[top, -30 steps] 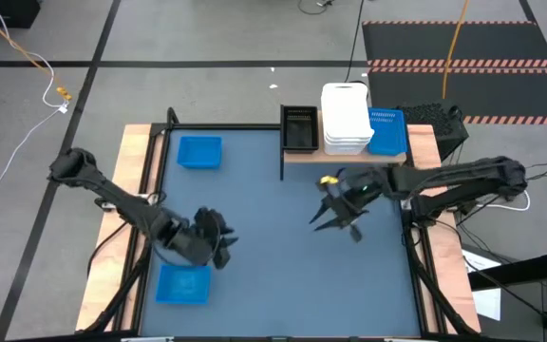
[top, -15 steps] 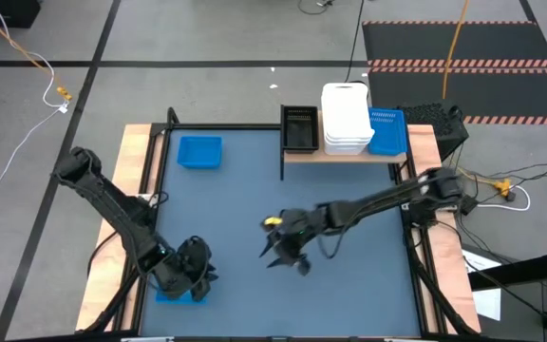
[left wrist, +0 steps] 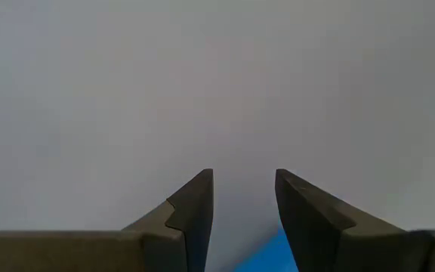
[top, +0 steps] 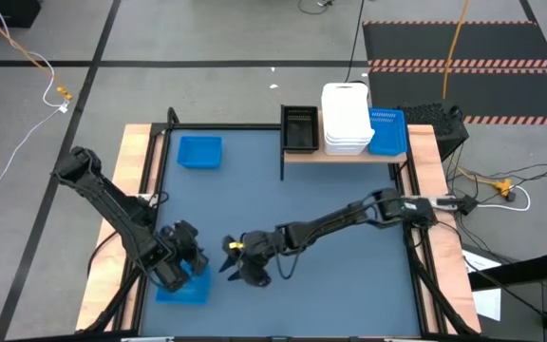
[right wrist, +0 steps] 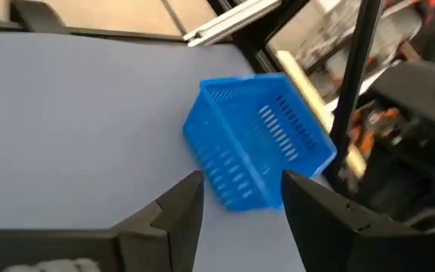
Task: Stack baskets on shelf by color
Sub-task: Stack the bottom blue bin on top of the blue bin on the shelf
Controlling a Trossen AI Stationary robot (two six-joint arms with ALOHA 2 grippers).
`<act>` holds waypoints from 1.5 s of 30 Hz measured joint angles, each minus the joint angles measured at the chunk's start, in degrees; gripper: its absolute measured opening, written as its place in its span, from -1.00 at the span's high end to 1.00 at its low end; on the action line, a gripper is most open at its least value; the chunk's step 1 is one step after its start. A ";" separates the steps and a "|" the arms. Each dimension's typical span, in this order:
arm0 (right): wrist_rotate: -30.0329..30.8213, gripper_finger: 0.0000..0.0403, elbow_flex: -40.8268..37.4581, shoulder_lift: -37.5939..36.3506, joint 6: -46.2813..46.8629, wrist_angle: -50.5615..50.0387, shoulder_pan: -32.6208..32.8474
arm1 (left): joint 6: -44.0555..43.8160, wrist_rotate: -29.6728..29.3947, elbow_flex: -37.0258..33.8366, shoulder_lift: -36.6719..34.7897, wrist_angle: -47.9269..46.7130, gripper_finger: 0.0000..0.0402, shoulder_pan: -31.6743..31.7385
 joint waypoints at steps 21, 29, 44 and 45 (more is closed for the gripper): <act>-2.64 0.09 19.48 18.09 -12.52 2.22 -0.73 | -1.24 11.30 -0.04 0.08 -1.30 0.28 -0.85; -3.17 0.35 19.73 17.73 -15.01 -10.54 -1.47 | 1.23 12.61 -0.04 -1.01 -5.35 0.28 -0.85; 0.41 0.98 19.13 2.70 7.85 -53.28 0.22 | 1.11 -7.77 -0.04 -11.75 -16.79 0.28 -0.72; 0.34 0.98 18.90 0.47 9.62 -58.58 0.49 | 2.54 -12.01 -0.04 -11.80 -17.42 0.28 -0.70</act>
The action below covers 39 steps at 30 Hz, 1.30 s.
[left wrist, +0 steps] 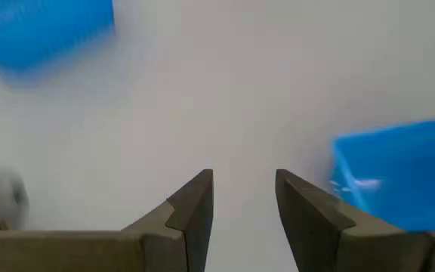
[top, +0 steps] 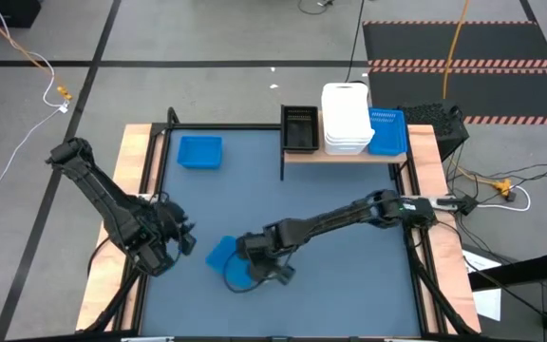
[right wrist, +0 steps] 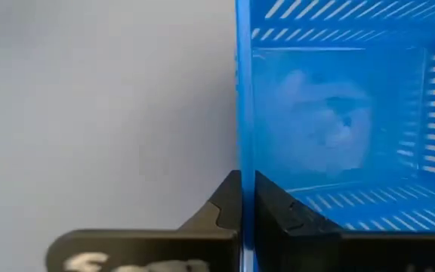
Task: Stack baskets on shelf by color
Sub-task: Stack the bottom blue bin on top of the blue bin on the shelf
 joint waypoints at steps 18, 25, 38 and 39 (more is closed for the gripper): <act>31.33 1.00 -29.26 -69.01 44.34 -42.18 2.77 | 42.73 -14.89 0.00 0.51 21.76 0.28 3.11; 39.21 1.00 -29.44 -78.55 47.43 -46.11 2.42 | 51.16 -15.02 0.00 0.50 25.31 0.28 7.50; 58.20 1.00 -29.64 -72.20 31.91 -48.58 -12.04 | 77.22 -13.44 0.00 -1.34 40.30 0.28 17.39; 58.20 1.00 -29.65 -70.97 30.80 -48.47 -14.61 | 79.06 -13.40 0.00 -1.75 42.15 0.28 18.06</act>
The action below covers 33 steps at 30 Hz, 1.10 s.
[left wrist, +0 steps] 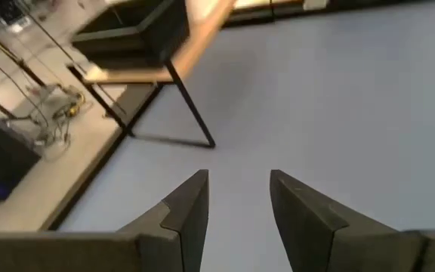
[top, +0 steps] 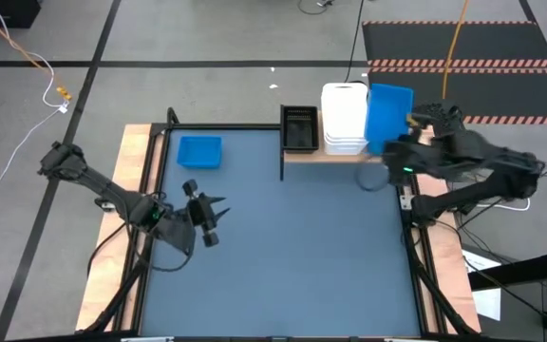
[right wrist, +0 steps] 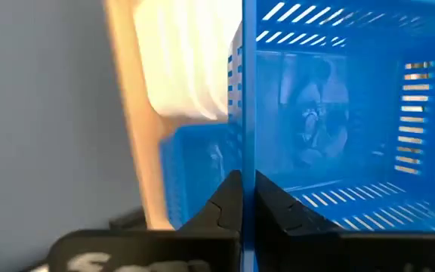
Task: Stack baskets on shelf by color
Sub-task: Stack the bottom blue bin on top of the blue bin on the shelf
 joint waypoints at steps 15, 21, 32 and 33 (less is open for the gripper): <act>-10.36 1.00 0.00 2.35 -10.39 -0.21 -23.86 | 4.50 0.15 0.04 -1.86 3.84 0.28 -0.96; -21.46 1.00 -0.49 1.82 -14.42 0.08 -28.74 | 4.05 0.13 0.04 -1.86 4.44 0.28 -1.01; -19.52 0.96 -12.06 1.81 -25.40 0.21 -30.75 | 3.90 0.12 0.04 -1.86 4.61 0.28 -1.03; -19.15 0.95 -12.61 1.82 -25.91 0.24 -30.75 | 3.90 0.12 0.04 -1.86 4.59 0.28 -1.03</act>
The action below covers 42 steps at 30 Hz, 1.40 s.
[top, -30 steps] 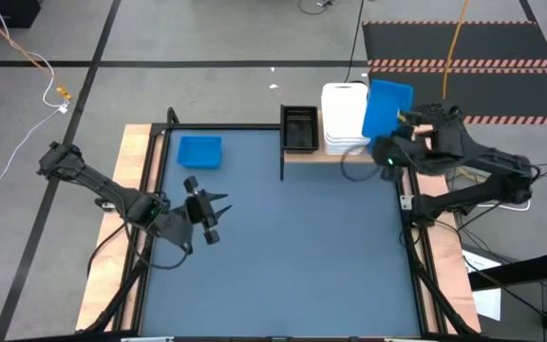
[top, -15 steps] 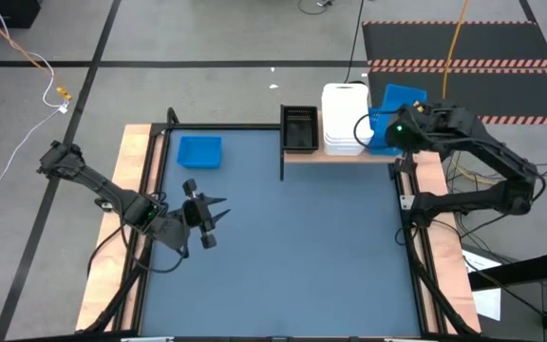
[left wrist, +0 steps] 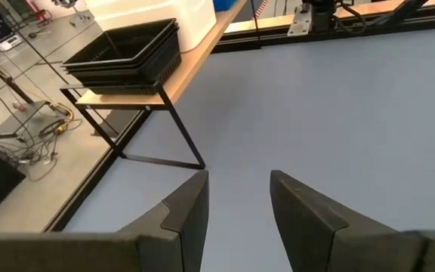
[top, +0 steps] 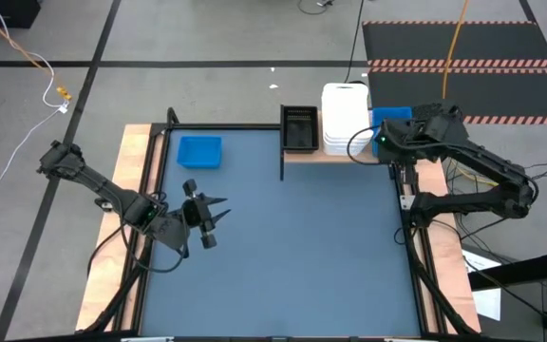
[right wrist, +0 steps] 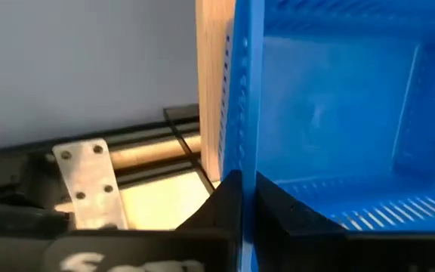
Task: Stack baskets on shelf by color
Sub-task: Stack the bottom blue bin on top of the blue bin on the shelf, then move the blue bin to the center of the table
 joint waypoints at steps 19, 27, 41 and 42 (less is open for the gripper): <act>4.73 0.84 -0.53 -5.22 0.05 2.73 0.00 | -0.31 -0.02 -0.02 0.00 0.15 0.28 0.00; -0.95 0.39 -0.53 -6.85 -1.61 4.08 0.00 | -0.49 -0.02 -0.02 0.00 0.20 0.28 0.00; -3.55 0.27 5.30 -7.91 9.09 5.56 4.02 | -0.47 -2.41 -0.04 -1.05 3.47 0.28 0.44; -7.57 0.29 5.83 -7.89 10.17 6.86 4.57 | -0.53 -3.17 -0.04 -1.47 3.82 0.28 0.97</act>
